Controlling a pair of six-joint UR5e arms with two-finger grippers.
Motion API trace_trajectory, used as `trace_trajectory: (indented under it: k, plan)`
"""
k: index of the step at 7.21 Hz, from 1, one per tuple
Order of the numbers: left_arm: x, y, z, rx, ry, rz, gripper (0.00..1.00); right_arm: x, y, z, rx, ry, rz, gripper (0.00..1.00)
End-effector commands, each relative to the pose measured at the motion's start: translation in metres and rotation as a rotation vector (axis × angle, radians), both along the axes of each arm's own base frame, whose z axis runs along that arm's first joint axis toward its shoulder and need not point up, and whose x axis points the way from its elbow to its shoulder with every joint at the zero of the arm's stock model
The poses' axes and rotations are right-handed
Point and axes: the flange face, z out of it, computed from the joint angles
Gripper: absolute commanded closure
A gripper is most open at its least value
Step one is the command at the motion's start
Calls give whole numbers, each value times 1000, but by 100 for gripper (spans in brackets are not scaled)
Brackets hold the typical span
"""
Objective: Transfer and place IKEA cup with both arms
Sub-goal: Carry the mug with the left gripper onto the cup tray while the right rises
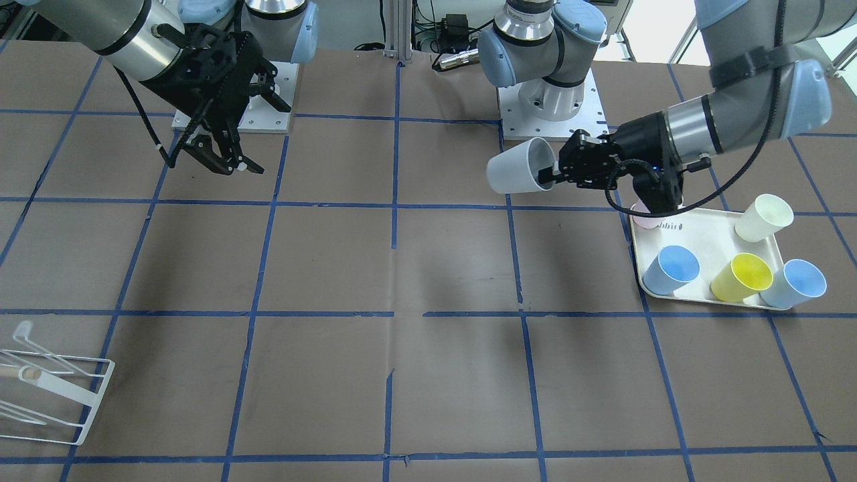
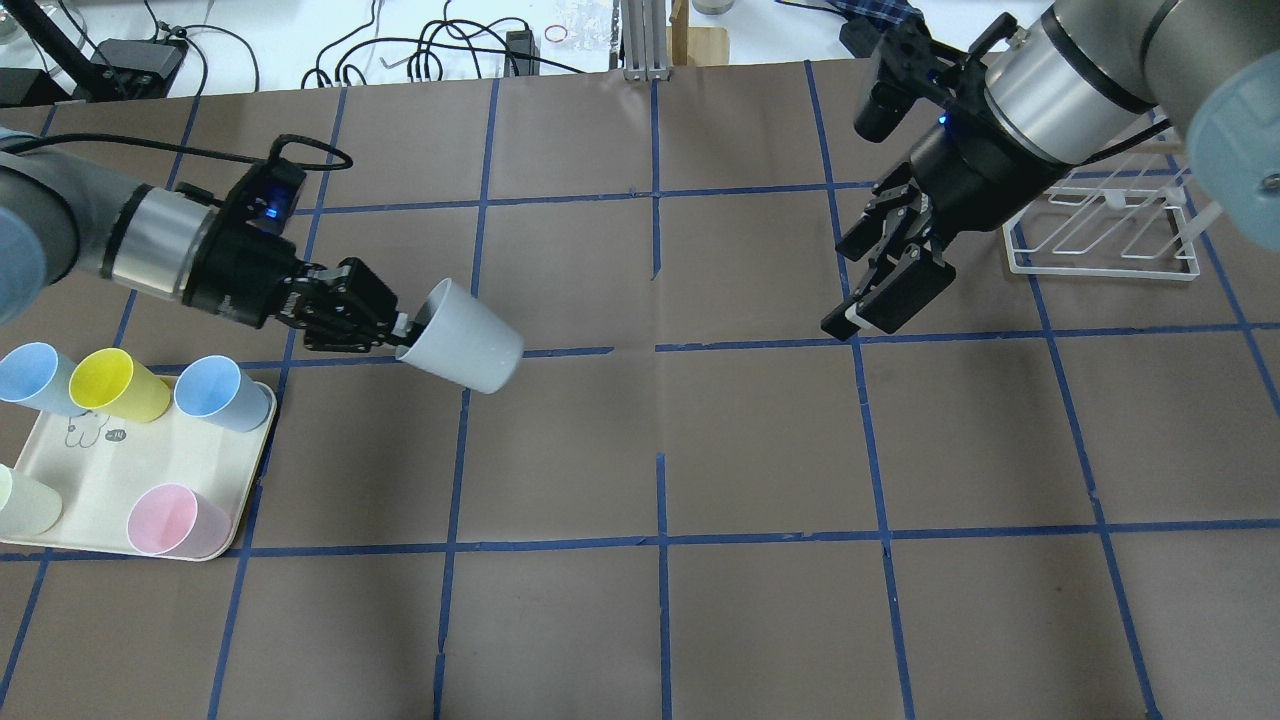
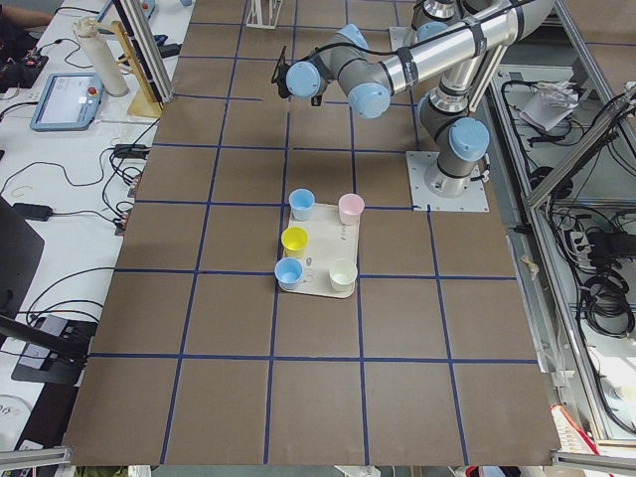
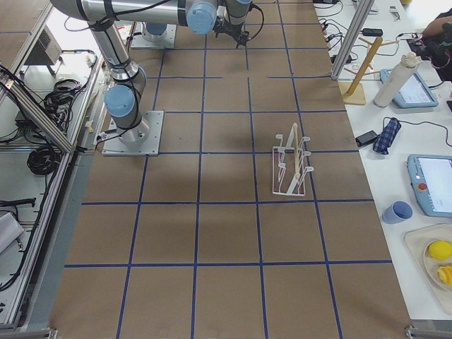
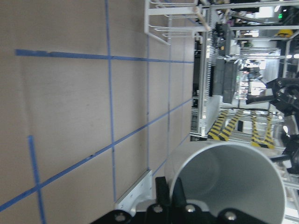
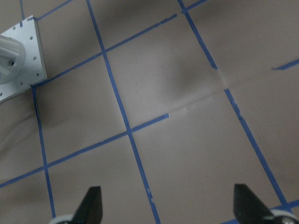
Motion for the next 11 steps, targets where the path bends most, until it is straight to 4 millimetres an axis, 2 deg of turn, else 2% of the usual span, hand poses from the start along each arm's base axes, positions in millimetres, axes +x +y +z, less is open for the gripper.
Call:
trace_trajectory:
  k: [1, 3, 4, 5, 6, 8, 9, 10, 11]
  plan:
    - [92, 11, 16, -43, -455, -66, 100, -12, 2, -3, 76, 164, -176, 0]
    - [158, 15, 13, -147, -545, -139, 100, -15, -2, -7, 142, 224, -380, 0]
    - [192, 23, 20, -180, -625, -155, 100, -21, -2, -4, 146, 292, -478, 0]
    - [226, 35, 19, -207, -630, -225, 100, -24, -7, 2, 119, 325, -585, 0]
    - [256, 42, 7, -267, -635, -289, 100, -27, -15, 9, 80, 337, -712, 0]
    - [280, 27, -30, -356, -671, -297, 100, -35, -22, 20, -8, 417, -902, 0]
    - [289, 41, -55, -344, -627, -330, 100, -23, -22, 28, -9, 397, -992, 0]
    - [312, 52, -72, -359, -629, -304, 100, -17, -26, 41, -13, 372, -1058, 0]
    - [311, 54, -82, -364, -601, -294, 100, -14, -31, 47, 1, 358, -1073, 0]
